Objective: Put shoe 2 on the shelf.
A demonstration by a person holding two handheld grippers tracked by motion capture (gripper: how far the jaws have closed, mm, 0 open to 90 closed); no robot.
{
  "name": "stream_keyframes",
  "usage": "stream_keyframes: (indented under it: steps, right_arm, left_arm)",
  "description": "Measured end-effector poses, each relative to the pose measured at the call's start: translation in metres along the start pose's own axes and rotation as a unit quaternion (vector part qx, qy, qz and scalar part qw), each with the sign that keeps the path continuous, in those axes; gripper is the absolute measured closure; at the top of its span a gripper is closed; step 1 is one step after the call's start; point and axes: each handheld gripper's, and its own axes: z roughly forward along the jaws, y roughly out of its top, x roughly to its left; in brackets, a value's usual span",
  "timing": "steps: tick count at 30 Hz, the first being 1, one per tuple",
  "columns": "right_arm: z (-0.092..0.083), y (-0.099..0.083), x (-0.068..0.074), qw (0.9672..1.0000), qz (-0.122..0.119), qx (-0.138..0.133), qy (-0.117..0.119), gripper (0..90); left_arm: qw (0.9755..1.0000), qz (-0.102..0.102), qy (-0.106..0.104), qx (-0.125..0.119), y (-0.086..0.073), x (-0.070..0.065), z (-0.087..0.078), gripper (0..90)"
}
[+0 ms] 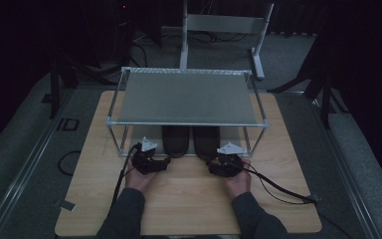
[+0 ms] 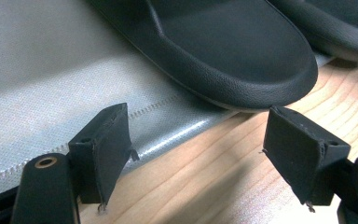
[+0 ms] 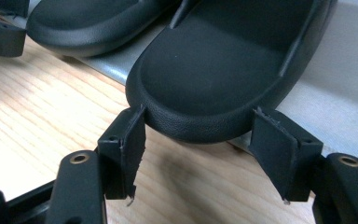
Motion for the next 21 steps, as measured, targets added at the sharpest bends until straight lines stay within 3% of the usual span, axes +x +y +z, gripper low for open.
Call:
stream_keyframes:
  steps: [21]
  right_arm:
    - [0.012,0.008,-0.001,0.9992,0.023,-0.006,0.033,40.3]
  left_arm:
    - [1.0,0.001,0.001,0.0,0.0,0.0,0.0,23.6]
